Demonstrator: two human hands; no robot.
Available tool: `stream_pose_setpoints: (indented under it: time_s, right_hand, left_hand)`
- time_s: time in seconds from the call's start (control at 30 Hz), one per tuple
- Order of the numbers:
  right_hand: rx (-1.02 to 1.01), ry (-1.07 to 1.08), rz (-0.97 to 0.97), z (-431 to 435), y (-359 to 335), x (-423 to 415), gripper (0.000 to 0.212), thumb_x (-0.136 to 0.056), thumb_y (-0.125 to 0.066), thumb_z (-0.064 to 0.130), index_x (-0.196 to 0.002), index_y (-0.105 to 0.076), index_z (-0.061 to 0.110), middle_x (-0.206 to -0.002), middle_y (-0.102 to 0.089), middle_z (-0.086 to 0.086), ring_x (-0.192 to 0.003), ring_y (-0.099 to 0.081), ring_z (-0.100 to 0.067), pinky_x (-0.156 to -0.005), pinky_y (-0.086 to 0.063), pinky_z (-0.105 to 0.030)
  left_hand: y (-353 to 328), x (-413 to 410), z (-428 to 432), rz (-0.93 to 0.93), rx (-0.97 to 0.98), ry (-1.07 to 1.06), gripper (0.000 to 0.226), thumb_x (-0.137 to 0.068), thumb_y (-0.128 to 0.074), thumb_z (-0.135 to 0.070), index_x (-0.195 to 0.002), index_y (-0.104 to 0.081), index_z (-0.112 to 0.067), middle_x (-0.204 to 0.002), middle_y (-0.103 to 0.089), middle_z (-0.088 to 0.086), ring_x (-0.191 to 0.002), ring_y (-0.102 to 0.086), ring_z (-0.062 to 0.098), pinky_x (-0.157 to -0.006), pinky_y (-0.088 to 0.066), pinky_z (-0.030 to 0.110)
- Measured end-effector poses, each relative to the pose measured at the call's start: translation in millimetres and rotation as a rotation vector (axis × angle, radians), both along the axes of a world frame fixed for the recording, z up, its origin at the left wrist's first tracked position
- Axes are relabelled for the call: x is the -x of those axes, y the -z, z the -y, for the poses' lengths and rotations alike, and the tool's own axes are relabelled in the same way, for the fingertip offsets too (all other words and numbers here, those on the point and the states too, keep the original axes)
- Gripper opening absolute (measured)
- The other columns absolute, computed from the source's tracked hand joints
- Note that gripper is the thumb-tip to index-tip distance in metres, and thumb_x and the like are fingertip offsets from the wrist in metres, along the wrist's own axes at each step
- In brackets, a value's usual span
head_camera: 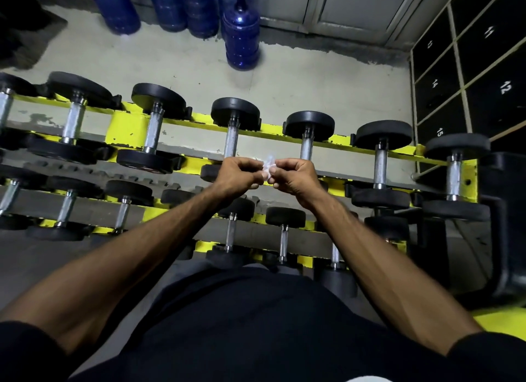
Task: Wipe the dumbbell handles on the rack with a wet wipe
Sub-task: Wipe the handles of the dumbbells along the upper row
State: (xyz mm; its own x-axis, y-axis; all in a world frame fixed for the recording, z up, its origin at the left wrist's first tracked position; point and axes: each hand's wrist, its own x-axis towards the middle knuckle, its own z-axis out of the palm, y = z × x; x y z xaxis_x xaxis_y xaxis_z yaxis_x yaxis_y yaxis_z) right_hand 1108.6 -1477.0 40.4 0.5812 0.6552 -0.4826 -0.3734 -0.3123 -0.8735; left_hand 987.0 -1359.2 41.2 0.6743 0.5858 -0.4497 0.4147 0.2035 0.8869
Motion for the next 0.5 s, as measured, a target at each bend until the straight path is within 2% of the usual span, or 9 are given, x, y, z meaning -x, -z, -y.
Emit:
stream_pose_setpoints:
  time_s: [0.07, 0.23, 0.3, 0.37, 0.5]
  right_hand:
    - [-0.004, 0.045, -0.051, -0.3, -1.1, 3.0, 0.021, -0.086, -0.071, 0.000, -0.106, -0.067, -0.004, -0.085, -0.071, -0.019, -0.061, -0.066, -0.017, -0.060, -0.058, -0.027]
    - [-0.049, 0.121, -0.153, -1.4, -6.4, 16.1, 0.023, -0.087, -0.070, 0.003, -0.107, -0.063, -0.007, -0.084, -0.070, -0.018, -0.065, -0.066, -0.019, -0.059, -0.057, -0.026]
    - [-0.046, 0.120, -0.153, -1.4, -8.3, 17.8, 0.027, -0.088, -0.069, 0.003, -0.111, -0.062, -0.009, -0.085, -0.070, -0.019, -0.067, -0.067, -0.020, -0.061, -0.057, -0.027]
    - [-0.035, 0.102, -0.123, -0.2, -9.6, 17.6, 0.026, -0.089, -0.069, 0.003, -0.111, -0.063, -0.008, -0.090, -0.071, -0.020, -0.071, -0.068, -0.021, -0.065, -0.058, -0.029]
    - [-0.052, 0.043, -0.074, 3.7, -8.6, 14.2, 0.028, -0.089, -0.070, 0.007, -0.113, -0.067, -0.007, -0.100, -0.071, -0.025, -0.083, -0.070, -0.025, -0.072, -0.060, -0.030]
  left_hand:
    - [1.8, 1.6, -2.6, 0.010, -0.031, 0.047, 0.036, -0.078, -0.081, -0.009, -0.113, -0.072, -0.005, -0.102, -0.075, 0.007, -0.093, -0.073, 0.018, -0.072, -0.059, 0.027]
    - [0.3, 4.0, -7.3, 0.051, -0.113, 0.055, 0.023, -0.081, -0.080, -0.017, -0.103, -0.075, -0.013, -0.093, -0.075, 0.000, -0.085, -0.073, 0.014, -0.074, -0.061, 0.032]
    - [-0.9, 5.4, -8.9, 0.066, -0.112, 0.051, 0.022, -0.081, -0.081, -0.016, -0.101, -0.072, -0.015, -0.089, -0.074, 0.001, -0.078, -0.072, 0.013, -0.071, -0.061, 0.032]
    - [-1.7, 6.1, -10.4, 0.072, -0.104, 0.068, 0.030, -0.081, -0.080, -0.014, -0.109, -0.070, -0.015, -0.087, -0.072, 0.006, -0.072, -0.069, 0.014, -0.067, -0.059, 0.031]
    - [0.0, 2.6, -11.1, 0.040, -0.107, 0.067, 0.023, -0.085, -0.077, -0.018, -0.107, -0.073, -0.013, -0.091, -0.075, 0.003, -0.073, -0.068, 0.013, -0.062, -0.055, 0.026]
